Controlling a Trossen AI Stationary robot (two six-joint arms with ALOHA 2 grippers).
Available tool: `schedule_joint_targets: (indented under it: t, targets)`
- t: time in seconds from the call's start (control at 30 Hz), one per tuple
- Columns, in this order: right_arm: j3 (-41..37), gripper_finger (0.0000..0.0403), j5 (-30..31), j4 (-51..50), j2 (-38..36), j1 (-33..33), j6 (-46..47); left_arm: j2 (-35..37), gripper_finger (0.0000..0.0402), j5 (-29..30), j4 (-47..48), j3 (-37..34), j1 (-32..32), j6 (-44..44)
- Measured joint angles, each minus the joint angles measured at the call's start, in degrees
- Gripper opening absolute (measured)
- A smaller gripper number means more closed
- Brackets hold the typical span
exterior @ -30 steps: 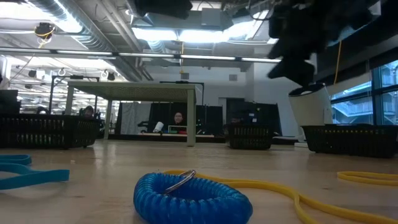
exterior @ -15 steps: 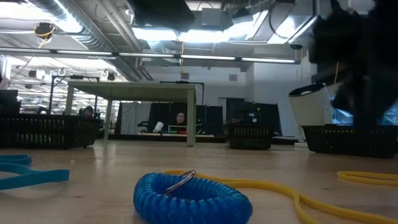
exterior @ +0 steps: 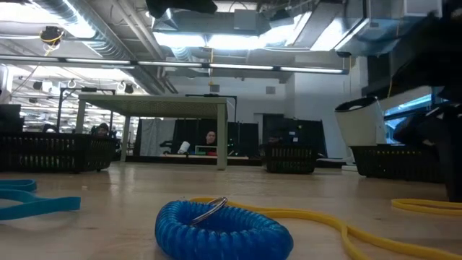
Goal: Pick & Place Office Desk Supplies
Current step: Put the yellow rubber band into the top black bin
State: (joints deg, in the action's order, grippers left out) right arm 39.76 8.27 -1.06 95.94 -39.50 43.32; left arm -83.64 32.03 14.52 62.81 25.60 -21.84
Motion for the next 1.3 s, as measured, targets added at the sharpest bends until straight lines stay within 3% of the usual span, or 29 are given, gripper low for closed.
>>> schedule_joint_targets:
  t: [0.17, 0.57, 0.77, 1.1, 1.3]
  targets:
    - [-0.17, 0.0168, 4.4, 2.07, 0.69, -1.24, -6.79, 0.02, 0.0145, 0.29, 0.0, 0.0, 0.77, 0.02]
    - [0.16, 0.0163, 6.35, 3.23, 3.78, -1.45, -11.16, 0.02, 0.0145, 0.57, 0.04, 0.0, 0.72, 0.02]
    - [0.14, 0.0122, 6.23, 3.19, 3.85, -1.43, -19.47, 0.02, 0.0145, 0.57, 0.24, 0.0, 0.72, 0.67]
    - [-0.01, 0.0013, 5.89, 4.09, 3.9, -1.43, -19.98, 0.04, 0.0145, 0.57, 0.26, 0.0, 0.72, 1.55]
    - [-0.39, 0.0013, 7.8, 8.49, 4.22, -1.43, -19.95, 0.04, 0.0145, 0.55, 0.3, 0.0, 0.72, 1.57]
